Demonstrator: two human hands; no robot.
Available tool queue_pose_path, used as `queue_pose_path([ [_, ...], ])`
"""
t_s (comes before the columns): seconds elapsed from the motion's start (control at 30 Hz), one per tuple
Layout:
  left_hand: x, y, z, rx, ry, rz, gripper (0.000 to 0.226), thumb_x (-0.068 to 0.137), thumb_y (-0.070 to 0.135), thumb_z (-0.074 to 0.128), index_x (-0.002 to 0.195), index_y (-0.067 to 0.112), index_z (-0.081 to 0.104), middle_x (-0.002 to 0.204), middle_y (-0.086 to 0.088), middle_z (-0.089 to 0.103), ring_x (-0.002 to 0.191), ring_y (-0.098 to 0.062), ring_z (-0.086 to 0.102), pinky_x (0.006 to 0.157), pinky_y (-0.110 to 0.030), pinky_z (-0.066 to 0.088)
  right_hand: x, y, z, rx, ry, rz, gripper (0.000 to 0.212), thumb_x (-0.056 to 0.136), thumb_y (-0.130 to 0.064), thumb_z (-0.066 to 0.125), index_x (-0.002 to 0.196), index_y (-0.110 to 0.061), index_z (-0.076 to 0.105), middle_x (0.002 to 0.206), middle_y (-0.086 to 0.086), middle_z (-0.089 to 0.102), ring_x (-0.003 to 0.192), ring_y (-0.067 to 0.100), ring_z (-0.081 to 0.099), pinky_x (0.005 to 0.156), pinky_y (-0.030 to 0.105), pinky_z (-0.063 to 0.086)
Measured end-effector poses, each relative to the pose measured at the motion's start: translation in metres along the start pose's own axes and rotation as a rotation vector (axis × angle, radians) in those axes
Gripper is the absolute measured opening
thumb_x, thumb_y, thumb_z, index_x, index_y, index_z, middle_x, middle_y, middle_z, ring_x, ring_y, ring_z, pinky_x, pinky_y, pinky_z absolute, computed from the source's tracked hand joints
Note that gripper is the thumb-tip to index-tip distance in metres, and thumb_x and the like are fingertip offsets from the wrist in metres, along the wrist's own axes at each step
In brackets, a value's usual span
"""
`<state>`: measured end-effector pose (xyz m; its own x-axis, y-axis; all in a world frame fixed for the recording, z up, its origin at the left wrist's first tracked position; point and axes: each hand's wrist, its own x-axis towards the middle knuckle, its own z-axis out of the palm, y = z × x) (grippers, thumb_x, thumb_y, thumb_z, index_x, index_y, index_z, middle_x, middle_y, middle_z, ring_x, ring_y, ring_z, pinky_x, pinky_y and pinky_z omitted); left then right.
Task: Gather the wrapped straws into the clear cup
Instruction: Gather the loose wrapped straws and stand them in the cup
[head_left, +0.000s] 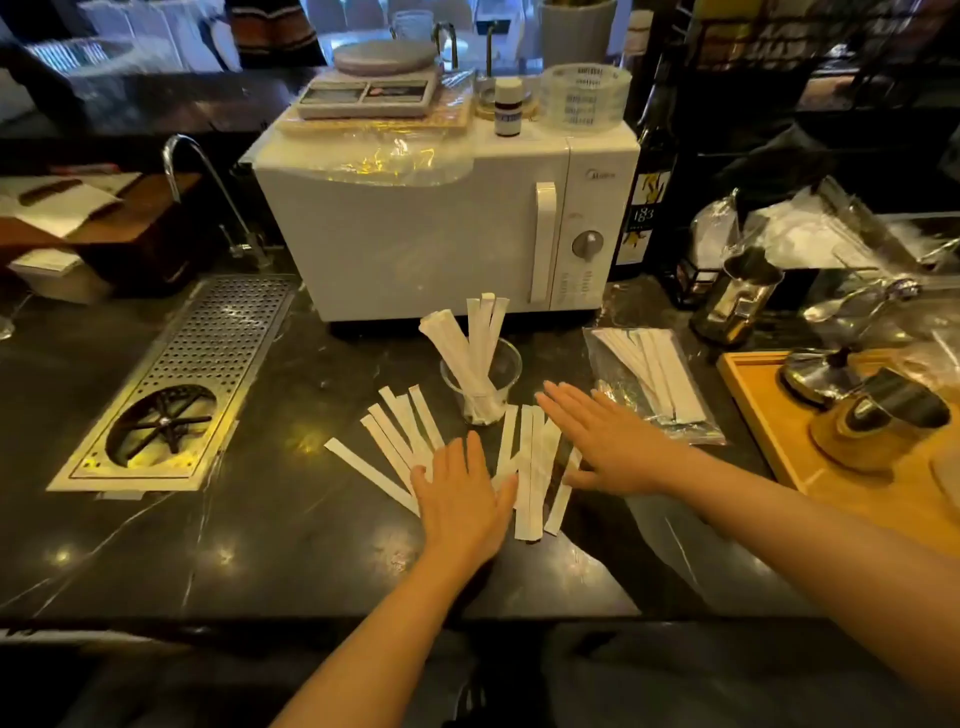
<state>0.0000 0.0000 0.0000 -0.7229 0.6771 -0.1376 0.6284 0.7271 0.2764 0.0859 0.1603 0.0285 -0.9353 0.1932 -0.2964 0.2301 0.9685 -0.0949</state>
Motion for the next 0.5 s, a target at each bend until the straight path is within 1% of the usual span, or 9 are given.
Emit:
queue_pose_path([
  [0.03,0.0,0.002,0.002,0.01,-0.011,-0.007,0.07,0.088,0.056,0.019,0.142,0.012,0.016,0.149,-0.009,0.028,0.137,-0.026,0.025,0.11,-0.049,0.019,0.002,0.001,-0.002,-0.045,-0.023,-0.033,0.092,0.087,-0.041,0.052,0.143,-0.021,-0.018,0.155,0.001,-0.019,0.145,0.019,-0.013,0.114,0.034,-0.008],
  [0.07,0.001,0.005,0.004,0.01,-0.024,-0.007,0.072,0.087,0.057,0.024,0.142,0.011,0.016,0.149,-0.009,0.029,0.135,-0.026,0.027,0.109,-0.048,0.02,0.007,0.004,-0.004,-0.086,-0.051,-0.07,0.093,0.086,-0.037,0.056,0.144,-0.02,-0.015,0.157,0.002,-0.014,0.145,0.019,-0.01,0.116,0.035,-0.005],
  [0.13,0.001,0.011,0.007,0.003,-0.073,-0.018,0.078,0.084,0.059,0.035,0.142,0.011,0.015,0.15,-0.01,0.025,0.136,-0.028,0.026,0.11,-0.049,0.02,0.015,0.006,-0.008,-0.181,-0.101,-0.12,0.097,0.082,-0.027,0.063,0.145,-0.02,-0.011,0.158,0.002,-0.008,0.146,0.02,-0.006,0.118,0.038,0.0],
  [0.2,0.003,0.018,0.009,0.001,-0.126,-0.033,0.086,0.08,0.062,0.041,0.143,0.011,0.013,0.152,-0.011,0.022,0.137,-0.03,0.023,0.11,-0.052,0.02,0.023,0.005,-0.009,-0.256,-0.155,-0.176,0.102,0.078,-0.017,0.068,0.146,-0.019,-0.008,0.159,0.002,-0.003,0.146,0.02,-0.002,0.118,0.04,0.004],
  [0.3,0.007,0.023,0.014,0.025,-0.167,-0.048,0.096,0.074,0.067,0.048,0.143,0.01,0.011,0.151,-0.012,0.022,0.138,-0.031,0.024,0.11,-0.053,0.021,0.033,0.0,-0.01,-0.324,-0.215,-0.235,0.103,0.076,-0.008,0.068,0.146,-0.017,-0.007,0.159,0.003,-0.001,0.146,0.021,-0.001,0.118,0.042,0.005],
  [0.4,0.011,0.026,0.019,0.029,-0.168,-0.056,0.1,0.07,0.07,0.051,0.141,0.009,0.015,0.148,-0.011,0.028,0.136,-0.031,0.027,0.109,-0.052,0.024,0.044,-0.008,-0.007,-0.375,-0.228,-0.276,0.098,0.078,-0.006,0.067,0.146,-0.015,-0.002,0.159,0.005,0.001,0.146,0.023,0.0,0.118,0.042,0.006],
  [0.5,0.013,0.029,0.021,0.057,-0.172,-0.048,0.099,0.069,0.07,0.052,0.139,0.009,0.018,0.144,-0.011,0.032,0.133,-0.03,0.029,0.107,-0.05,0.027,0.056,-0.012,-0.004,-0.44,-0.257,-0.313,0.095,0.078,-0.013,0.068,0.147,-0.016,0.003,0.159,0.006,0.001,0.146,0.025,-0.001,0.118,0.044,0.006],
])
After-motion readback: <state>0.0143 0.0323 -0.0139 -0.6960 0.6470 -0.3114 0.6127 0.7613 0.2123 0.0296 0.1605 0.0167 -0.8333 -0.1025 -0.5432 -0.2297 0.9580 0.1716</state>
